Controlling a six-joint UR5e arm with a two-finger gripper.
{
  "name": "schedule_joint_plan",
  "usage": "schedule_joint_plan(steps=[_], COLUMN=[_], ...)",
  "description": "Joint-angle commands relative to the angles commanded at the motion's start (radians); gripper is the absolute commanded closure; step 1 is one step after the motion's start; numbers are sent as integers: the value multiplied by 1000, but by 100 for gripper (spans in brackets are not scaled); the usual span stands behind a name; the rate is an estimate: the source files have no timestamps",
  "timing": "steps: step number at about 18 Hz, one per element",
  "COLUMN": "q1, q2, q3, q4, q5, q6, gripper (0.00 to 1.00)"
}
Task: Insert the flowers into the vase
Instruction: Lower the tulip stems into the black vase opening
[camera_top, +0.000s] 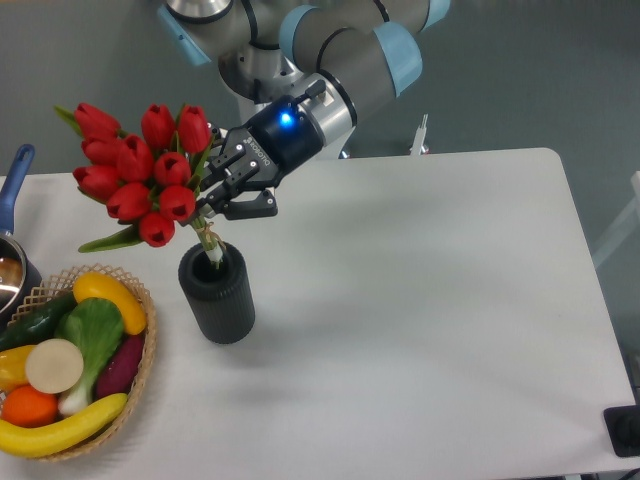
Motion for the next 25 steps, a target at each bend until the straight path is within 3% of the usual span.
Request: schedule_joint_plan(steps=[10, 19, 25], q1=[-21, -21, -20], q2=[-77, -130, -138], q3=[-8, -69, -71], q4=[0, 0, -2], q5=[6, 12, 66], q6=[15, 141, 141], gripper=[75, 75, 75])
